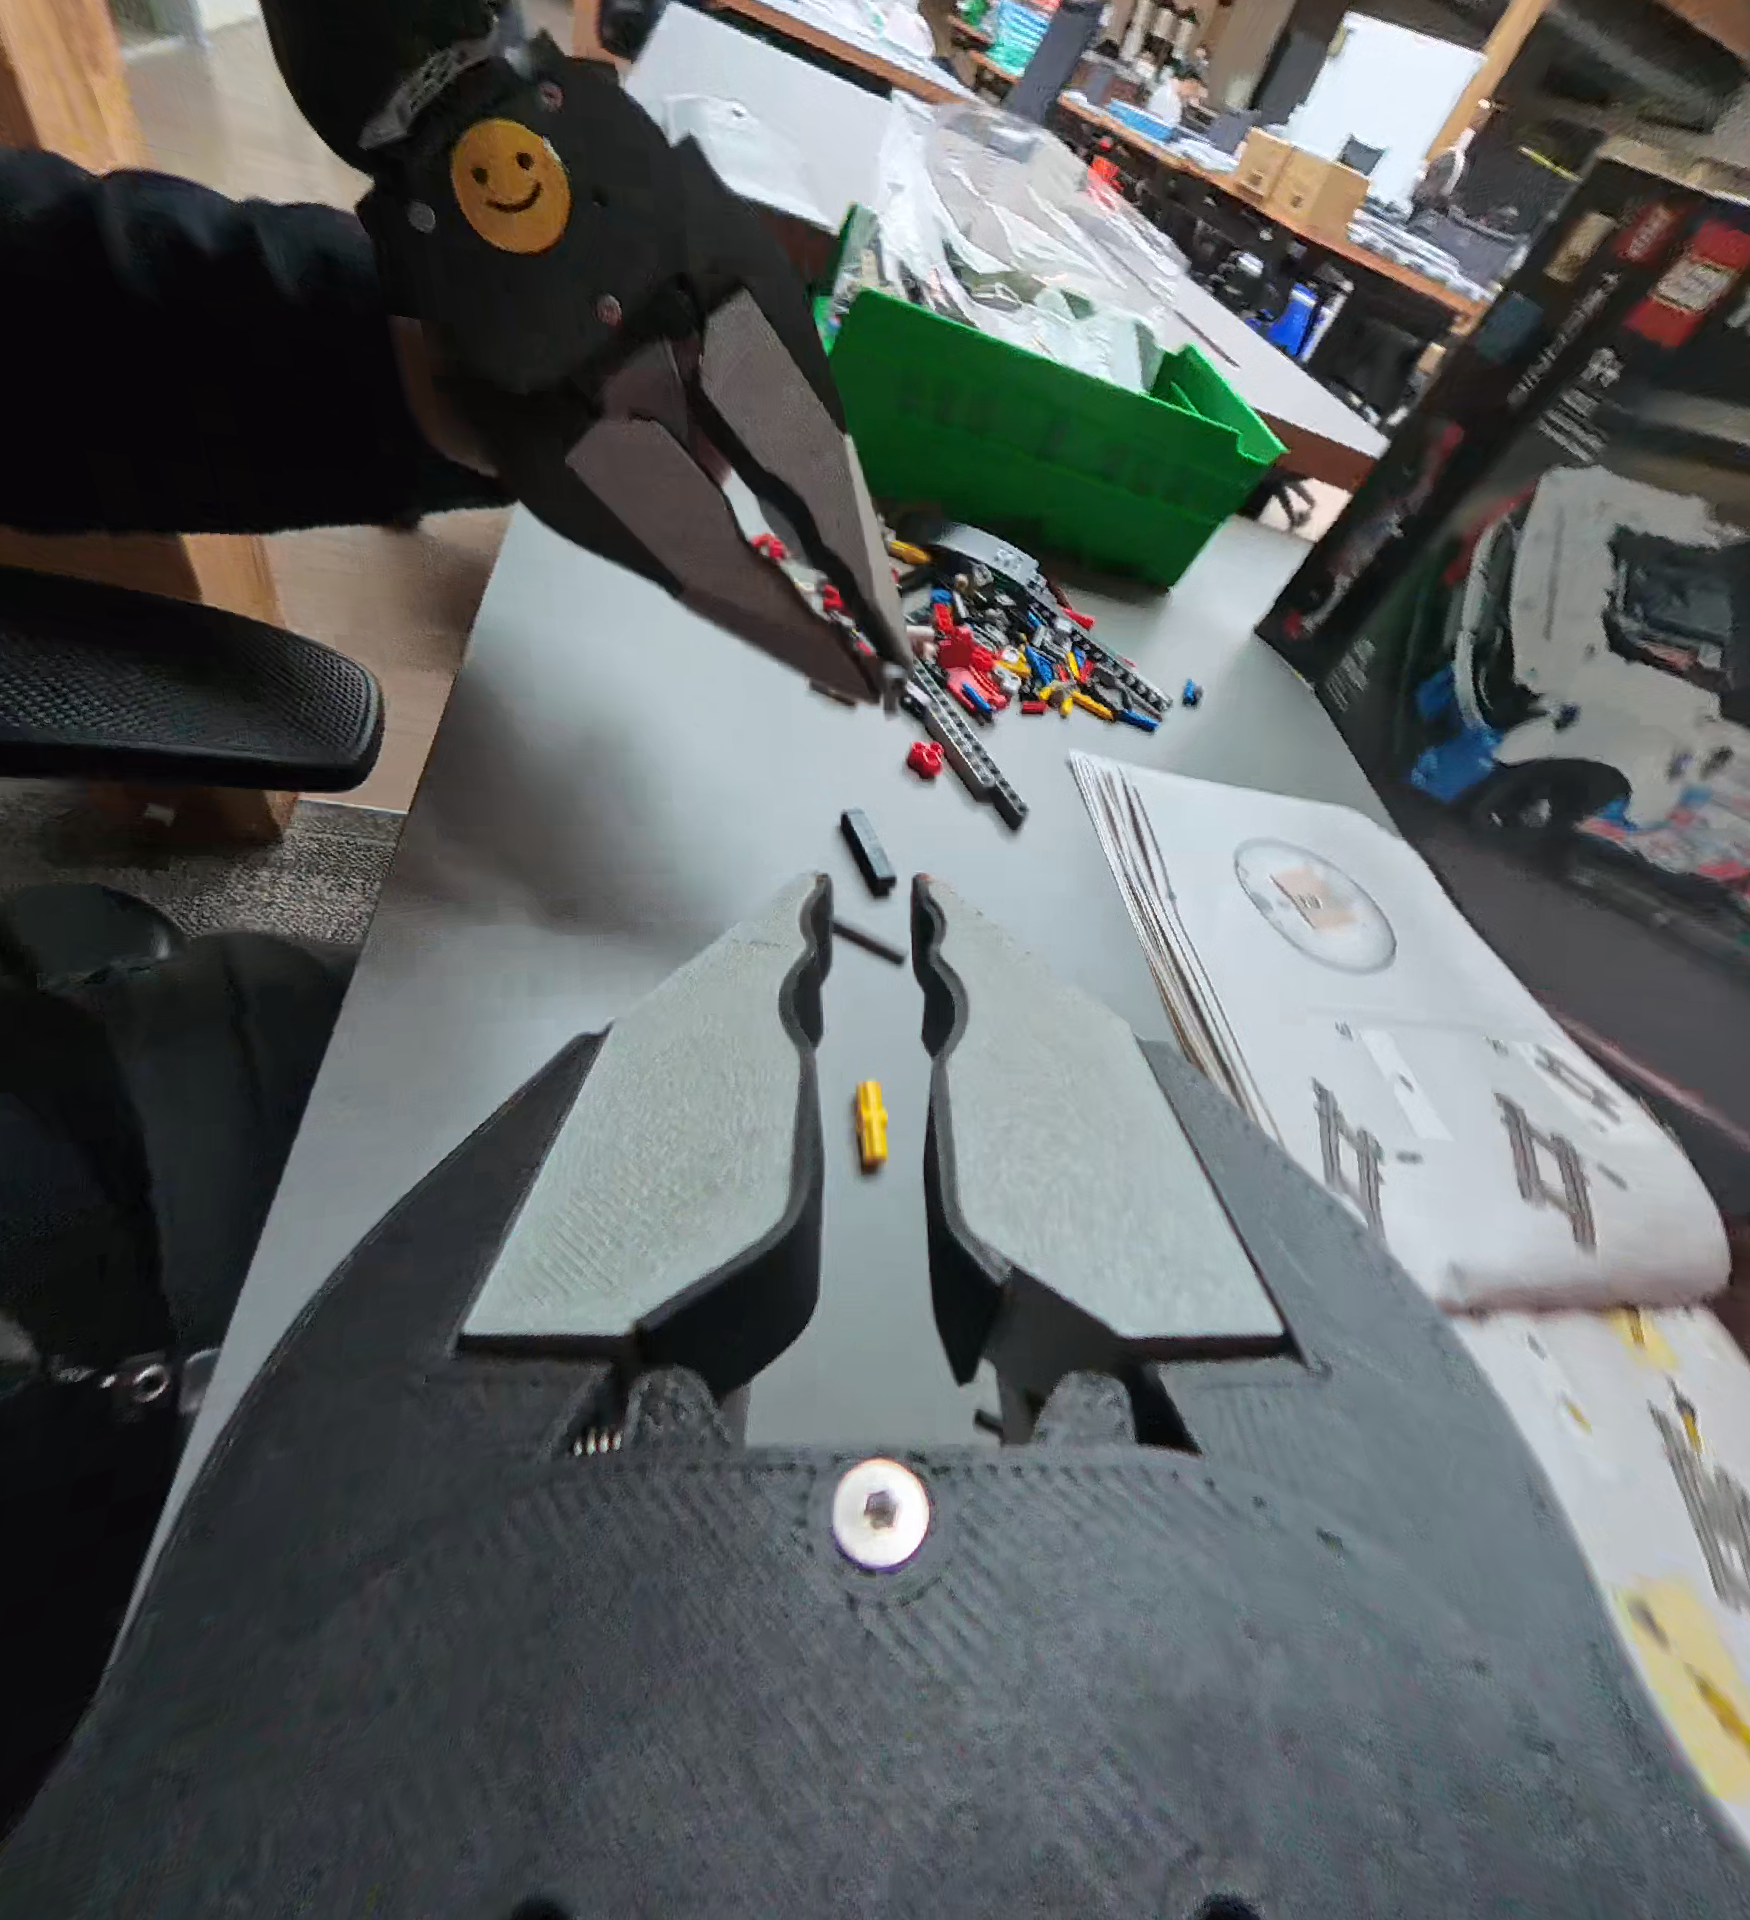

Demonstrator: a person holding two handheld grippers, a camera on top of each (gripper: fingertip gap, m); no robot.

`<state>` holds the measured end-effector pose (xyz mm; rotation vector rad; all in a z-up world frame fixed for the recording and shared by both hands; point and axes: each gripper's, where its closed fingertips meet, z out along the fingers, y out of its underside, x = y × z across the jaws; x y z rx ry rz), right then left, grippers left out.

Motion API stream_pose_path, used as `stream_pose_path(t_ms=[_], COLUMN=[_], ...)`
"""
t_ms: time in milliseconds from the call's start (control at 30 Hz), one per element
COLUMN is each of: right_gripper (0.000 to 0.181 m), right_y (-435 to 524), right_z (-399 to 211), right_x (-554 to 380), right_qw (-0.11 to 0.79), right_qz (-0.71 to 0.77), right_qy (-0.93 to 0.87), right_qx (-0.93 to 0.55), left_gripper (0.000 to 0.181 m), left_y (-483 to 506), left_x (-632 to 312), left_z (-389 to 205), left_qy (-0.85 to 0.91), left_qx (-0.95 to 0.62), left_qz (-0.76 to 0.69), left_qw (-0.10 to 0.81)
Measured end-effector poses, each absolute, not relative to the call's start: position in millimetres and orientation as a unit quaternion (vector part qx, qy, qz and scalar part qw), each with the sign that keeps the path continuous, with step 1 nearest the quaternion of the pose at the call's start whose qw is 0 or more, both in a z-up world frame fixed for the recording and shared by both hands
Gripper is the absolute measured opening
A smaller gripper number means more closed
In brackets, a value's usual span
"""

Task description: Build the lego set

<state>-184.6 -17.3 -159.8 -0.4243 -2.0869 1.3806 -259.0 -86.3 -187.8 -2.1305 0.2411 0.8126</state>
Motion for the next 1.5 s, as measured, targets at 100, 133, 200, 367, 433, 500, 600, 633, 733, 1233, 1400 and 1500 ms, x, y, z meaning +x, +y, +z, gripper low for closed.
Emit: stream_pose_path(t_ms=[100, 133, 200, 367, 433, 500, 600, 633, 733, 1233, 1400, 1500], right_gripper=[0.013, 0.014, 0.016, 0.015, 0.011, 0.005, 0.004, 0.004, 0.002, 0.000, 0.000, 0.000], right_y=[-43.3, -49.9, -58.3, -65.1, -64.8, -66.0, -67.0, -67.1, -67.4, -57.1, -50.3, -44.9], right_z=[-165.1, -170.1, -180.5, -187.8, -190.9, -191.2, -191.4, -192.8, -195.8, -187.1, -173.7, -169.3], right_x=[-199.9, -201.5, -202.9, -203.4, -204.5, -202.7, -202.1, -202.8, -204.7, -220.4, -234.8, -242.9], right_qw=[0.282, 0.269, 0.247, 0.225, 0.224, 0.218, 0.214, 0.214, 0.211, 0.189, 0.164, 0.159], right_qz=[0.513, 0.512, 0.510, 0.518, 0.512, 0.517, 0.521, 0.520, 0.518, 0.557, 0.607, 0.619], right_qy=[-0.800, -0.807, -0.817, -0.818, -0.821, -0.821, -0.819, -0.820, -0.821, -0.786, -0.736, -0.718], right_qx=[-0.130, -0.121, -0.111, -0.113, -0.111, -0.108, -0.109, -0.110, -0.115, -0.189, -0.251, -0.277], left_gripper=[0.005, 0.005, 0.005, 0.005, 0.005, 0.005, 0.006, 0.006, 0.006, 0.005, 0.005, 0.005], left_y=[-65.2, -61.2, -57.2, -56.5, -55.9, -55.9, -56.1, -56.1, -56.1, -55.3, -54.5, -61.4], left_x=[-230.9, -222.9, -213.2, -198.4, -196.9, -199.3, -202.2, -202.2, -203.2, -221.0, -227.4, -235.3], left_z=[-187.3, -186.9, -184.8, -184.2, -183.3, -185.5, -189.5, -190.3, -190.9, -192.4, -195.7, -206.1], left_qy=[0.140, 0.149, 0.160, 0.167, 0.167, 0.161, 0.153, 0.152, 0.149, 0.090, 0.041, 0.031], left_qx=[-0.842, -0.841, -0.836, -0.830, -0.826, -0.829, -0.832, -0.833, -0.833, -0.838, -0.837, -0.850], left_qz=[0.274, 0.257, 0.239, 0.192, 0.185, 0.181, 0.175, 0.173, 0.171, 0.163, 0.136, 0.158], left_qw=[0.443, 0.452, 0.468, 0.496, 0.505, 0.505, 0.503, 0.503, 0.505, 0.512, 0.529, 0.502])
